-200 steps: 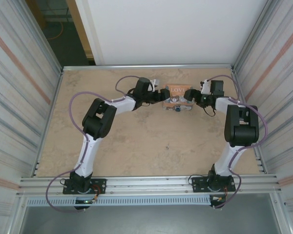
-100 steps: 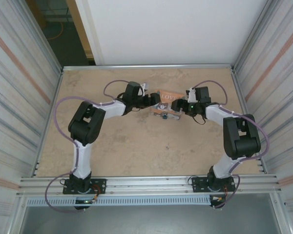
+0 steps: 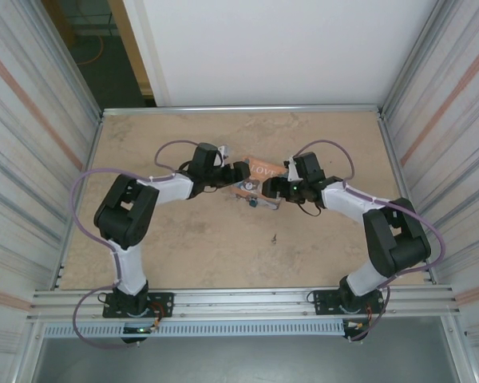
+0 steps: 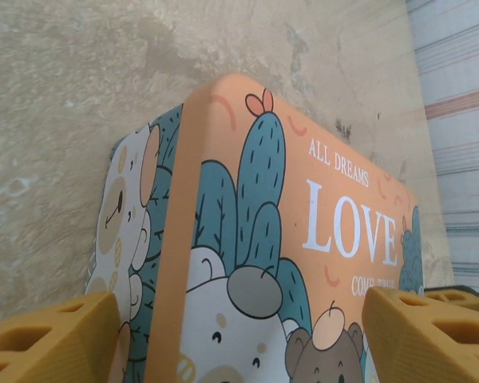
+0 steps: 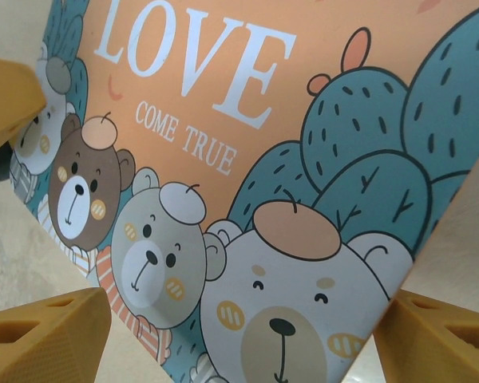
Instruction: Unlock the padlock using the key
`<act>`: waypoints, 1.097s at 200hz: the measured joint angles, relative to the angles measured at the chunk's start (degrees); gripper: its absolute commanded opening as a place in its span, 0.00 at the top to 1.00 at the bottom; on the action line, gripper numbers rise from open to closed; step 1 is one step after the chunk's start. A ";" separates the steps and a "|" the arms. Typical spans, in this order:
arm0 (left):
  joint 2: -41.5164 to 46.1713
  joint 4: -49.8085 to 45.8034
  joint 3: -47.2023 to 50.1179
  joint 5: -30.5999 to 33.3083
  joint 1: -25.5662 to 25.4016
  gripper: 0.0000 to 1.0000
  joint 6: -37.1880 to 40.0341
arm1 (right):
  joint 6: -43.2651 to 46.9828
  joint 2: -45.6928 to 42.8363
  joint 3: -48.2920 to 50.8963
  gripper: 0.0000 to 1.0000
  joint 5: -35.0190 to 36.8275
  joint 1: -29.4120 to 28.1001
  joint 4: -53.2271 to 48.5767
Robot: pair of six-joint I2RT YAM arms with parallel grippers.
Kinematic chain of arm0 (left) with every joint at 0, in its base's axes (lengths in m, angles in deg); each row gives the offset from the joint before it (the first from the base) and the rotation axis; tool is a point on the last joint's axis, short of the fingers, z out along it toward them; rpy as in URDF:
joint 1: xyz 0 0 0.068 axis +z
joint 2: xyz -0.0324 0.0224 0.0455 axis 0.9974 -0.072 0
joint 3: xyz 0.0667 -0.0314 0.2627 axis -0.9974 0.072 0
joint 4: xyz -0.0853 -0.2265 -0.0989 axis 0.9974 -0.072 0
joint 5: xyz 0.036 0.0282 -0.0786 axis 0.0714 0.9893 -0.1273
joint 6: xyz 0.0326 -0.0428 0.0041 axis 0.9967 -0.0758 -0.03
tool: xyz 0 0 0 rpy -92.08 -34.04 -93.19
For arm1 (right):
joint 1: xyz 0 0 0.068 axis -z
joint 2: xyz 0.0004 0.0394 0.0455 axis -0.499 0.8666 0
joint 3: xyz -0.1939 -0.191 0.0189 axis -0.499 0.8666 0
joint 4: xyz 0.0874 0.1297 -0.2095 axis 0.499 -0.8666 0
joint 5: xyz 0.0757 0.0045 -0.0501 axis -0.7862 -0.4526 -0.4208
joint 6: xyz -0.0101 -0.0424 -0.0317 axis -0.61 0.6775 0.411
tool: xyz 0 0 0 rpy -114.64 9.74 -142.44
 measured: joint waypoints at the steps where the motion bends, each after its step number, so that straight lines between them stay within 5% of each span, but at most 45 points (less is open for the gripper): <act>1: 0.04 0.00 0.04 0.04 0.00 0.20 0.00 | -0.04 0.00 0.00 0.16 0.02 -0.04 -0.02; 139: 6.34 -3.08 3.58 -0.76 1.07 0.13 0.87 | -1.31 -3.15 -0.50 0.01 4.76 -2.84 -4.28; 219: 20.00 -6.88 11.47 0.83 4.63 0.12 3.85 | 0.70 -11.76 -3.13 0.15 11.28 -4.72 -21.33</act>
